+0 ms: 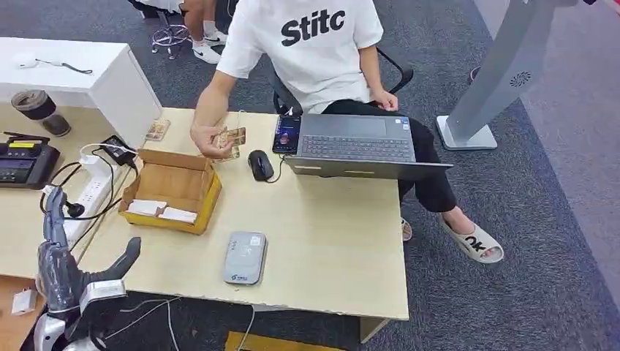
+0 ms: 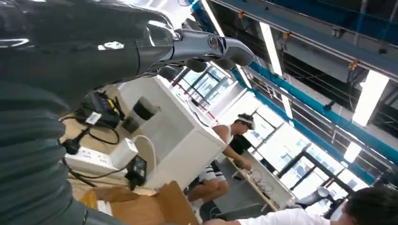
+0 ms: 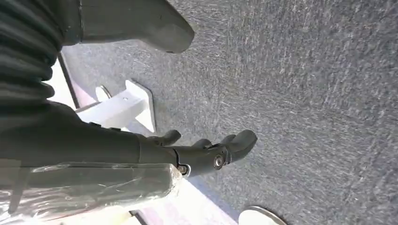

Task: Pass the card to the sensor for recognition and then transmit it.

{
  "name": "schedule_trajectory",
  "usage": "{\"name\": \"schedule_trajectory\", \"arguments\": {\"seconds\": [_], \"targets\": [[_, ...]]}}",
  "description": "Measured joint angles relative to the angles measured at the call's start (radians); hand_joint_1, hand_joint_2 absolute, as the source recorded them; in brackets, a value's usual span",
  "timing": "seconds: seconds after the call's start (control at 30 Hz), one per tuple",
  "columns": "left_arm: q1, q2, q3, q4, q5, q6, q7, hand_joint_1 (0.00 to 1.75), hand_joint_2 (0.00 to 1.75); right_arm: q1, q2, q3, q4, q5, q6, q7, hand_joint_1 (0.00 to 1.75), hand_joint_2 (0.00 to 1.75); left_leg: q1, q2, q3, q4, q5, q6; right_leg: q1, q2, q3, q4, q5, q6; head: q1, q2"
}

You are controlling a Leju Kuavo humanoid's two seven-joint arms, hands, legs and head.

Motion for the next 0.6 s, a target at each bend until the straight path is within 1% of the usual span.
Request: {"name": "schedule_trajectory", "arguments": {"seconds": [0.17, 0.23, 0.27, 0.33, 0.37, 0.4, 0.47, 0.5, 0.57, 0.6], "targets": [[0.043, -0.027, 0.025, -0.038, -0.005, -0.013, 0.005, 0.00, 1.75, 0.000, 0.000, -0.009, 0.000, -0.001, 0.000, 0.000, 0.00, 1.75, 0.000, -0.001, 0.000, 0.000, 0.001, 0.000, 0.000, -0.002, 0.002, 0.001, 0.000, 0.000, 0.000, 0.000], [0.068, -0.050, 0.045, -0.048, 0.025, -0.032, 0.018, 0.00, 1.75, -0.001, 0.002, -0.018, 0.000, -0.006, -0.005, -0.002, 0.00, 1.75, 0.000, -0.001, 0.001, 0.000, 0.001, 0.000, 0.000, -0.002, 0.003, 0.001, 0.000, 0.000, 0.000, 0.000], [0.084, -0.066, 0.060, -0.050, 0.055, -0.052, 0.008, 0.00, 1.75, 0.000, 0.003, -0.021, 0.000, -0.007, -0.008, -0.003, 0.00, 1.75, 0.000, -0.001, 0.002, 0.000, 0.001, 0.000, 0.000, -0.001, 0.003, 0.001, 0.000, 0.000, 0.000, 0.000], [0.111, -0.113, 0.111, -0.050, 0.146, -0.121, -0.031, 0.00, 1.75, 0.002, 0.007, -0.031, 0.000, -0.007, -0.019, -0.003, 0.00, 1.75, 0.000, -0.001, 0.001, 0.000, 0.001, 0.000, 0.001, -0.002, 0.002, 0.001, 0.000, 0.000, 0.000, 0.000], [0.119, -0.146, 0.144, -0.050, 0.188, -0.169, -0.050, 0.00, 1.75, 0.002, 0.009, -0.037, -0.001, -0.007, -0.022, -0.003, 0.00, 1.75, 0.000, -0.001, 0.001, 0.000, 0.001, 0.000, 0.001, -0.002, 0.002, 0.001, 0.000, 0.000, 0.000, 0.000], [0.121, -0.176, 0.191, -0.050, 0.225, -0.234, -0.066, 0.00, 1.75, 0.002, 0.011, -0.043, -0.001, -0.006, -0.025, -0.004, 0.00, 1.75, 0.000, -0.002, 0.001, 0.000, 0.001, 0.000, 0.001, -0.002, 0.002, 0.000, 0.000, 0.000, 0.000, 0.000], [0.115, -0.238, 0.300, -0.047, 0.238, -0.355, -0.082, 0.00, 1.75, 0.002, 0.013, -0.051, -0.001, -0.004, -0.033, -0.006, 0.00, 1.75, 0.000, -0.002, 0.001, 0.000, 0.001, 0.000, 0.000, -0.002, 0.002, 0.000, 0.000, 0.000, 0.000, 0.000], [0.112, -0.248, 0.317, -0.046, 0.234, -0.365, -0.083, 0.00, 1.75, 0.002, 0.014, -0.052, -0.001, -0.004, -0.034, -0.006, 0.00, 1.75, 0.000, -0.002, 0.001, 0.000, 0.001, 0.000, 0.001, -0.002, 0.002, 0.000, 0.000, 0.000, 0.000, 0.000], [0.112, -0.248, 0.317, -0.046, 0.234, -0.365, -0.083, 0.00, 1.75, 0.002, 0.014, -0.052, -0.001, -0.004, -0.034, -0.006, 0.00, 1.75, 0.000, -0.002, 0.001, 0.000, 0.001, 0.000, 0.001, -0.002, 0.002, 0.000, 0.000, 0.000, 0.000, 0.000], [0.111, -0.256, 0.317, -0.046, 0.234, -0.387, -0.086, 0.00, 1.75, 0.002, 0.014, -0.053, -0.001, -0.004, -0.035, -0.006, 0.00, 1.75, 0.000, -0.002, 0.001, 0.000, 0.001, 0.000, 0.001, -0.002, 0.002, 0.000, 0.000, 0.000, 0.000, 0.000]]}}
